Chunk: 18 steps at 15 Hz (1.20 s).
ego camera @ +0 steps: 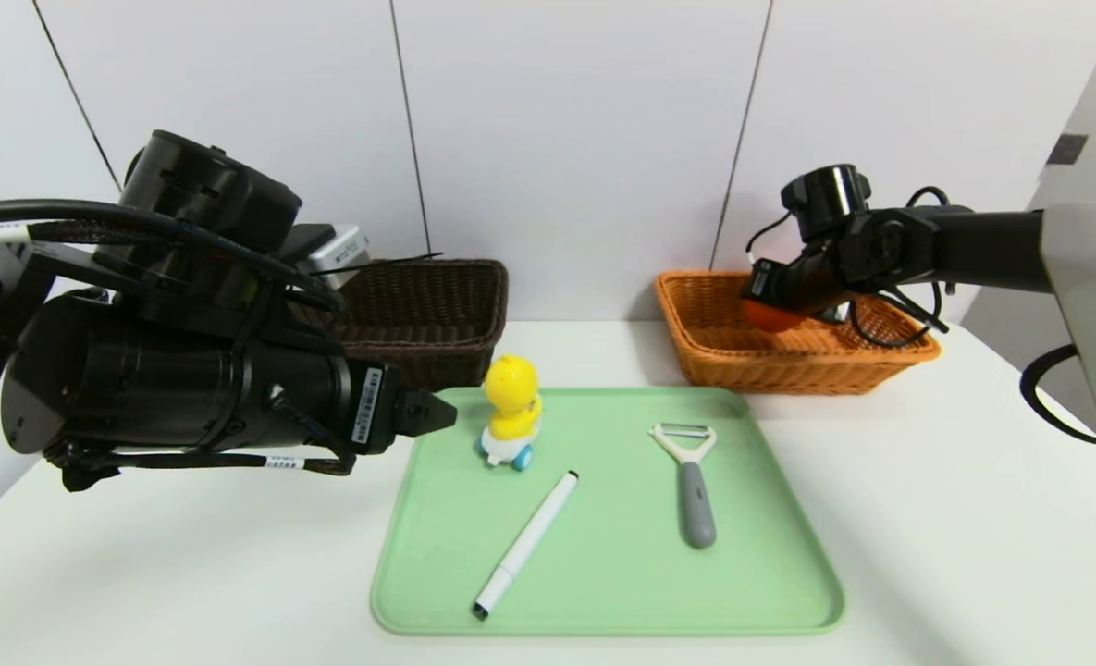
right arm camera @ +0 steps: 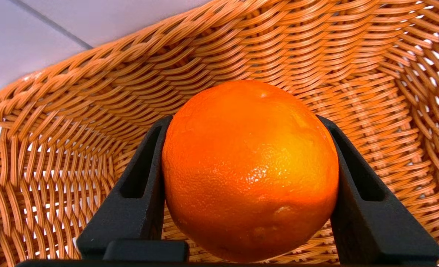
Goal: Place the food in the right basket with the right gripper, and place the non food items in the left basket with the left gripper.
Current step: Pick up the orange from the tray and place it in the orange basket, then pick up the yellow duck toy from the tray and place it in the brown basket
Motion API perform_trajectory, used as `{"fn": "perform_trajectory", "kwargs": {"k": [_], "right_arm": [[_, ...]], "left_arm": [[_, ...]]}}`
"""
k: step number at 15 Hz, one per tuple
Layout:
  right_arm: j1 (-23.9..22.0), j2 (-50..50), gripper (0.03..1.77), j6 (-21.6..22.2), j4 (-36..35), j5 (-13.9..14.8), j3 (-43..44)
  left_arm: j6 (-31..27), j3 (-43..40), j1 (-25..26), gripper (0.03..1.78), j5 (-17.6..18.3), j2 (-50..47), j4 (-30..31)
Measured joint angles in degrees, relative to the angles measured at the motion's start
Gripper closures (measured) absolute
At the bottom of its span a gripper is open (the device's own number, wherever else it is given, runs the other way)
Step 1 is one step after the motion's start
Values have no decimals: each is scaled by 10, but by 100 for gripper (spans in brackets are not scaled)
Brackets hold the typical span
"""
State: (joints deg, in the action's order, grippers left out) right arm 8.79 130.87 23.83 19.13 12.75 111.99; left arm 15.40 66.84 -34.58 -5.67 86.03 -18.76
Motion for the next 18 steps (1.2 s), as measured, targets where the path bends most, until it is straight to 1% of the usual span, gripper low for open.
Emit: {"fn": "perform_trajectory", "kwargs": {"k": [3, 5, 8, 10, 12, 14, 16, 18], "right_arm": [[-3, 1, 64, 0, 2, 0, 0], [-4, 3, 52, -3, 3, -1, 0], [-4, 3, 39, -7, 2, 2, 0], [-1, 3, 32, -5, 4, 3, 0], [0, -1, 27, -7, 7, 6, 0], [-1, -8, 23, -21, 8, 8, 0], [-2, -20, 20, -47, 8, 9, -2], [-1, -37, 17, -59, 8, 4, -3]], "left_arm": [[0, 1, 0, 12, 2, 5, 2], [0, 4, 0, 12, 2, 10, 6], [6, 4, 0, 12, 3, 18, 44], [27, 2, 0, 12, 6, 23, 70], [30, 1, -1, 12, 15, 26, 70], [27, 0, -2, 12, 5, 29, 68], [25, 0, -2, 12, -24, 33, 72], [25, 2, -3, 12, -28, 37, 71]]}}
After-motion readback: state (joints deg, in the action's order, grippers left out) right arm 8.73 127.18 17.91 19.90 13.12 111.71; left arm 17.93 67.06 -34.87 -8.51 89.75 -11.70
